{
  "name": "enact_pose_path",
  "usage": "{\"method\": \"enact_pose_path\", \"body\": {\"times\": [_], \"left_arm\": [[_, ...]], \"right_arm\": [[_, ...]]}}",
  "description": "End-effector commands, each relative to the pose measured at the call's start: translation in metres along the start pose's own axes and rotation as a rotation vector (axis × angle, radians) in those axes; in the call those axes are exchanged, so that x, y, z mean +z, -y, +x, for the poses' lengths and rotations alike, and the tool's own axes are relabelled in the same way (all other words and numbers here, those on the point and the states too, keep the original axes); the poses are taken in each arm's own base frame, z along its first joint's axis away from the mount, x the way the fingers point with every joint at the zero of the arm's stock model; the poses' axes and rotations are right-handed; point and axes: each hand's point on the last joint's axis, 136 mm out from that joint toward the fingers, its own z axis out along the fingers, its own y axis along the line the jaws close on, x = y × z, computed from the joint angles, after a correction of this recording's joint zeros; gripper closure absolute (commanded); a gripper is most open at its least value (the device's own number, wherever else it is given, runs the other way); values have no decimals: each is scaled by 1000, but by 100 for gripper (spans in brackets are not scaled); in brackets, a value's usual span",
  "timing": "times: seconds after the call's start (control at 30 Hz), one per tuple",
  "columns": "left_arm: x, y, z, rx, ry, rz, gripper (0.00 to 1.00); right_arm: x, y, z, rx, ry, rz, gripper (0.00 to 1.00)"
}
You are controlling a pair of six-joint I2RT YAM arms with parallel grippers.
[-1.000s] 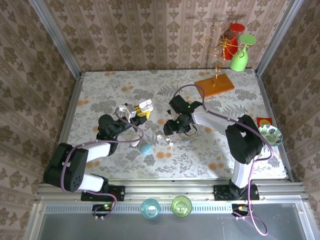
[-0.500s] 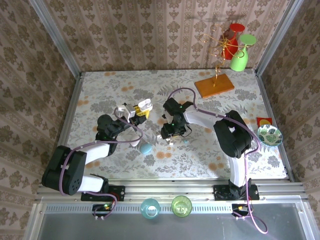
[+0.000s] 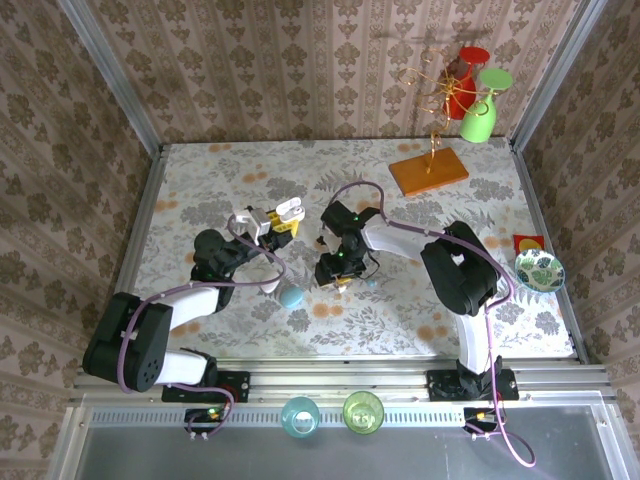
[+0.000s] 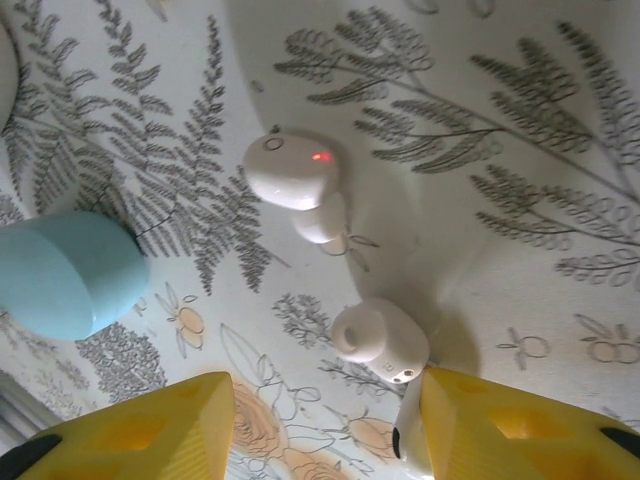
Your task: Insert wireless bluetooth earbuds into charging case
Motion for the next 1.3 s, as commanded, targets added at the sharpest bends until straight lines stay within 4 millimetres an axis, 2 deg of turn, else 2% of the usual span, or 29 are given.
{"method": "enact_pose_path", "body": {"times": [0.0, 0.27, 0.7, 1.03, 1.13, 1.27], "left_arm": [[-3, 1, -11, 16, 25, 2, 100], [-4, 1, -13, 21, 26, -3, 100], [-5, 1, -14, 34, 19, -6, 100], [-5, 1, -14, 39, 17, -9, 100], [-5, 1, -14, 37, 20, -10, 100], [-6, 2, -14, 36, 21, -7, 100]], "right_arm": [[4, -10, 10, -31, -48, -47, 46], [9, -16, 28, -81, -124, -32, 46], [-9, -5, 58, -79, -108, 40, 48], [-16, 17, 87, -22, -111, 116, 50], [-18, 28, 90, -4, -95, 176, 51], [-33, 48, 81, 39, -30, 314, 53]]}}
